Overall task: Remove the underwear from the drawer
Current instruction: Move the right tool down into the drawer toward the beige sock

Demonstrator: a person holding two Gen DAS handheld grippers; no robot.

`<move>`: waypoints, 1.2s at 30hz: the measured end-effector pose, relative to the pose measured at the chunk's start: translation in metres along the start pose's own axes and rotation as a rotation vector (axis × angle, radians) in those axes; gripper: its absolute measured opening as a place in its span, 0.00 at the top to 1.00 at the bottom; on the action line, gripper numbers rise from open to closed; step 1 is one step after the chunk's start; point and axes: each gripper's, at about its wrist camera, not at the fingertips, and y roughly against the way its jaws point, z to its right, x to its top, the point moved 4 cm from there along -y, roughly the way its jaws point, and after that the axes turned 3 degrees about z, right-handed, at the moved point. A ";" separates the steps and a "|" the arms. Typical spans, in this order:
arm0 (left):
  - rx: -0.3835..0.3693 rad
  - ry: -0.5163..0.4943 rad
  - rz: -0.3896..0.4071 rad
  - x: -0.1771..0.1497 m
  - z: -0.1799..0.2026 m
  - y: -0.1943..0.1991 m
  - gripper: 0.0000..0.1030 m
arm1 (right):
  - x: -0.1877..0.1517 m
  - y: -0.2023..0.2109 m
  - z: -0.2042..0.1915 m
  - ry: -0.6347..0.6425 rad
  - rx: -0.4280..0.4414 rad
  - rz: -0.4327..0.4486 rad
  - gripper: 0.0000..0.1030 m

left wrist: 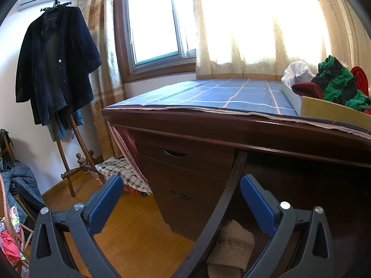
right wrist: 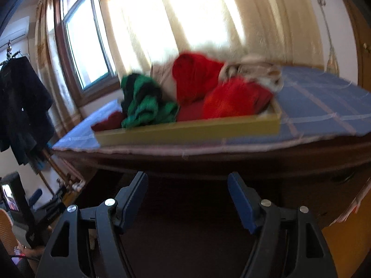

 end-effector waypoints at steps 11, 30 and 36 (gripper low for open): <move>-0.002 0.002 0.003 0.000 -0.001 -0.004 0.00 | -0.034 -0.033 0.019 -0.179 0.025 -0.166 0.29; -0.008 0.001 0.003 -0.004 -0.001 -0.012 0.00 | -0.044 -0.054 -0.017 -0.135 0.065 -0.277 0.29; -0.009 0.000 0.004 -0.005 -0.002 -0.013 0.00 | -0.042 -0.066 -0.055 -0.102 0.146 -0.302 0.29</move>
